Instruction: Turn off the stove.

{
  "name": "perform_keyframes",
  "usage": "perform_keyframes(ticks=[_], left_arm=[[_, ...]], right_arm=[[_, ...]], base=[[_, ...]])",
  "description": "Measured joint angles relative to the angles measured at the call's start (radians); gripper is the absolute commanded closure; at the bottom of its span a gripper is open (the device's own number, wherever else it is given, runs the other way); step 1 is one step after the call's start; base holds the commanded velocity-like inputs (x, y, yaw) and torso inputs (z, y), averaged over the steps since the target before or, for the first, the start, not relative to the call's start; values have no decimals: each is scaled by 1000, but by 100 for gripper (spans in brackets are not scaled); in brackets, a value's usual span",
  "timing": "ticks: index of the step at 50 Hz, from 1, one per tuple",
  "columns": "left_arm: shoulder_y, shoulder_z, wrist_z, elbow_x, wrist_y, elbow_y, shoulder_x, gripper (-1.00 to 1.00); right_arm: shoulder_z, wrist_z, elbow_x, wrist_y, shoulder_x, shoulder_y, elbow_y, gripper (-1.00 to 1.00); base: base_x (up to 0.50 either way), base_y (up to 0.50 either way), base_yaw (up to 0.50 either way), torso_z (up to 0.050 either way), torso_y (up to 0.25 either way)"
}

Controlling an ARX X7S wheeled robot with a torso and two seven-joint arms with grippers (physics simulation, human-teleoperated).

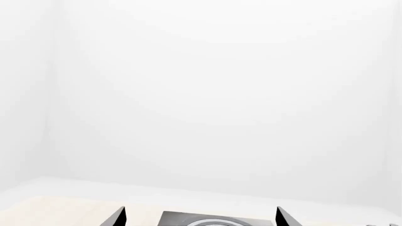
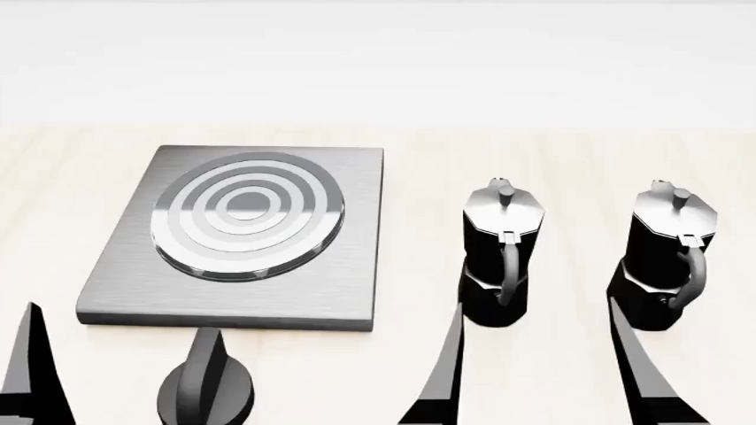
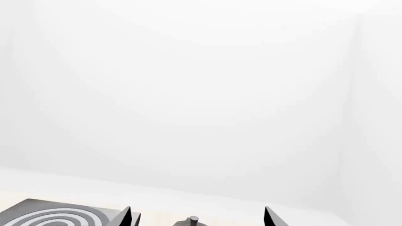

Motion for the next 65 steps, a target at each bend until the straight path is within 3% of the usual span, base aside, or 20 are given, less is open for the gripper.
perform_keyframes(ticks=[65], left_arm=[[-4, 26, -20, 5, 10, -18, -21, -100]], right_arm=[[-21, 21, 20, -15, 24, 5, 13, -100]], base=[[0, 0, 0, 0, -123]])
